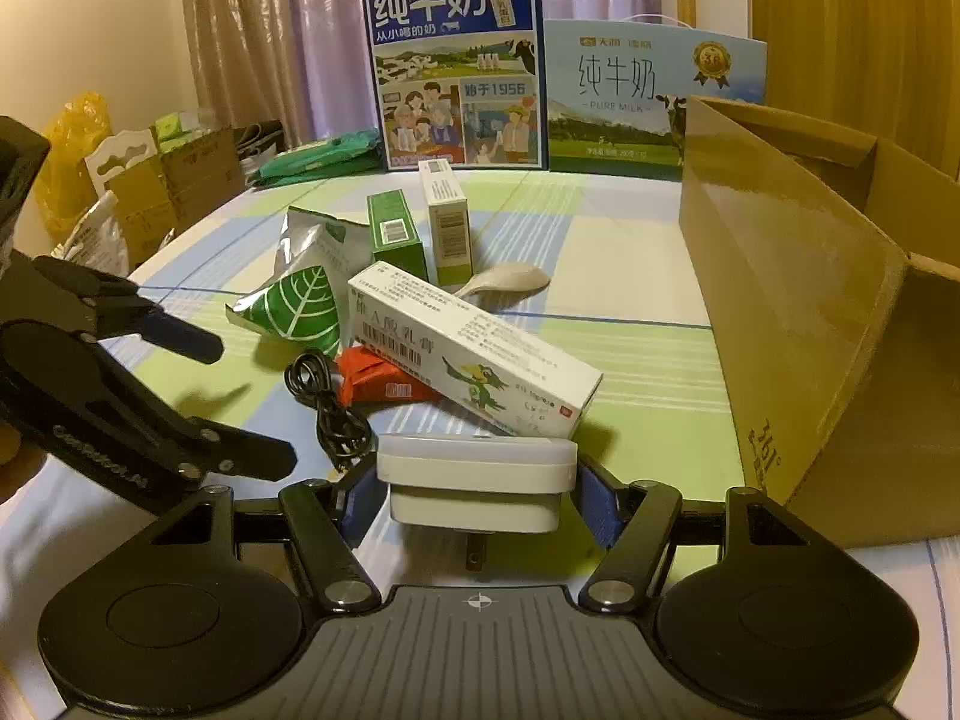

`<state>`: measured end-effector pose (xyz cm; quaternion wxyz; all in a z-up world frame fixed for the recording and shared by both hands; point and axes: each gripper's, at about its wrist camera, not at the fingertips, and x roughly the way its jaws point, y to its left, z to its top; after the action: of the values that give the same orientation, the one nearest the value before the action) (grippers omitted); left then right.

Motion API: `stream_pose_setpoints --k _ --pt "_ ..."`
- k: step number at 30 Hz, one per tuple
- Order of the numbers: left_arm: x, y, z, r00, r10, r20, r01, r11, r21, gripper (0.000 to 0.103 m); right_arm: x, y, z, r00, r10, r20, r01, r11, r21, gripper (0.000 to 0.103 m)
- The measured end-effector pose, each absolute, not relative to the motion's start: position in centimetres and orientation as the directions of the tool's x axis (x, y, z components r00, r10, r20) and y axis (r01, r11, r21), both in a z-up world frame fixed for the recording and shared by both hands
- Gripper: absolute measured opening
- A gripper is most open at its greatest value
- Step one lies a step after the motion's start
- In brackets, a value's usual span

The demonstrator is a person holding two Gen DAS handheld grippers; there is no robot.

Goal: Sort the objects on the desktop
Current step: 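Grasp the white plug adapter with the right tool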

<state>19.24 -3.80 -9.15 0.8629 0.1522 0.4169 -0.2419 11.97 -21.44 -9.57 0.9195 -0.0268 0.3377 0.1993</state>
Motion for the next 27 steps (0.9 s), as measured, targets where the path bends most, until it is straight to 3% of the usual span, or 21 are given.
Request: stream_pose_setpoints --k 21,27 --pt "21.9 -5.2 -11.3 0.447 -0.447 -0.775 0.701 0.713 -0.008 0.098 10.6 -23.0 -9.1 0.704 0.304 -0.642 -0.317 0.943 0.099 0.064" --pt "21.0 -5.3 -11.2 0.432 -0.459 -0.776 0.707 0.707 -0.025 0.091 10.3 -23.3 -9.1 0.704 0.300 -0.643 -0.308 0.946 0.104 0.064"
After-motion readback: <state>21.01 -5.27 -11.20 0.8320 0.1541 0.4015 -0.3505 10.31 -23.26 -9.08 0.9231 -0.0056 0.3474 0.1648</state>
